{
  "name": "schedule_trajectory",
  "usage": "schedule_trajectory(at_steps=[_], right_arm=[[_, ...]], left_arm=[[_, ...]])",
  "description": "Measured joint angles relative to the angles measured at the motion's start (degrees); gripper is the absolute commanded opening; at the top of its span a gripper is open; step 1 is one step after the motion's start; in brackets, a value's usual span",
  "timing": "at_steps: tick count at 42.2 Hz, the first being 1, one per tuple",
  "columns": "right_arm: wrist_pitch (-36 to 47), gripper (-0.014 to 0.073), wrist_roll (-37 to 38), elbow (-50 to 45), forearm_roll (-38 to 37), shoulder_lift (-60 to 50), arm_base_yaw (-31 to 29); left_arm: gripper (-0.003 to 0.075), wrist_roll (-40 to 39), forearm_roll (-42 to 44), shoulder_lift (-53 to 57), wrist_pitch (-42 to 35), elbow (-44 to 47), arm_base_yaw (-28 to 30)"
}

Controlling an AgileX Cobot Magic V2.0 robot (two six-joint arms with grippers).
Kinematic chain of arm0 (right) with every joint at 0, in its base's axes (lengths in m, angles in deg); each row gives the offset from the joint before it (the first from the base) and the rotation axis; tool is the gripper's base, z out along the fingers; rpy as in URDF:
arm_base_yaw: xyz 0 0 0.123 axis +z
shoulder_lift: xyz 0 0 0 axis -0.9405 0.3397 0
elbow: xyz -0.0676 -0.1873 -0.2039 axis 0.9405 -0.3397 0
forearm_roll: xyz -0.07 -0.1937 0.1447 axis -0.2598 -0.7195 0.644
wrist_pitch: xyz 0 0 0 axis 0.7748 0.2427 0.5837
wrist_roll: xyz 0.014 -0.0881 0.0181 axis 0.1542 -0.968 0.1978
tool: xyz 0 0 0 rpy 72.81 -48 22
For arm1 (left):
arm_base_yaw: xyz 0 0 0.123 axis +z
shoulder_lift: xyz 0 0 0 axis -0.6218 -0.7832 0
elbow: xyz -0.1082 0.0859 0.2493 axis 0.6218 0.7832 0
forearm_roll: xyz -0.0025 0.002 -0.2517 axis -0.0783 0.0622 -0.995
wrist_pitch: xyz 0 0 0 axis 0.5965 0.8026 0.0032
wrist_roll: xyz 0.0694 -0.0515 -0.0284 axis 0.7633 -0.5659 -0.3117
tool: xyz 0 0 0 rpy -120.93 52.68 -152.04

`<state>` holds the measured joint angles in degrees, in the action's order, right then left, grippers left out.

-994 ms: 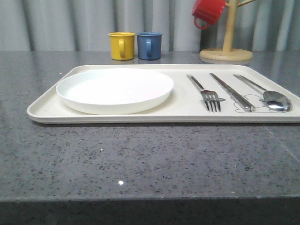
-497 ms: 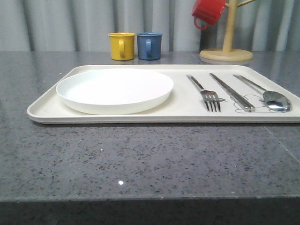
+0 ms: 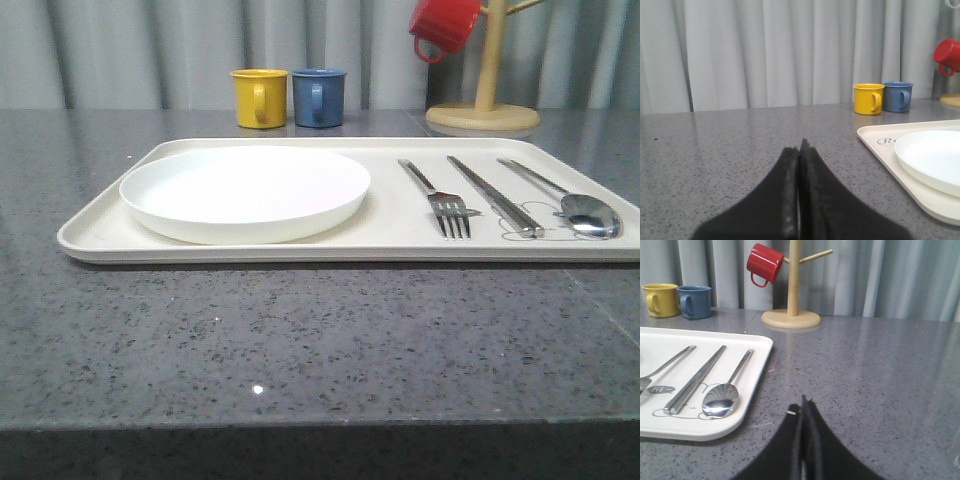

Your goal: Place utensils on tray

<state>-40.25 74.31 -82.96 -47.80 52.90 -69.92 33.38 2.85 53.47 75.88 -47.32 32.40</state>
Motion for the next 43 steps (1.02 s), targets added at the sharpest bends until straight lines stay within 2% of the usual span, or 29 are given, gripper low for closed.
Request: schedule_trajectory(at_steps=[20, 33, 43], right_arm=[[0.00, -0.0067, 0.00, 0.00, 0.10, 0.00, 0.00], [0.10, -0.0067, 0.00, 0.00, 0.10, 0.00, 0.00], [0.11, -0.0067, 0.00, 0.00, 0.10, 0.00, 0.00]], left_arm=[[-0.0020, 0.00, 0.00, 0.00, 0.00, 0.00, 0.00], [-0.0020, 0.00, 0.00, 0.00, 0.00, 0.00, 2.87], [-0.0020, 0.00, 0.00, 0.00, 0.00, 0.00, 2.87]])
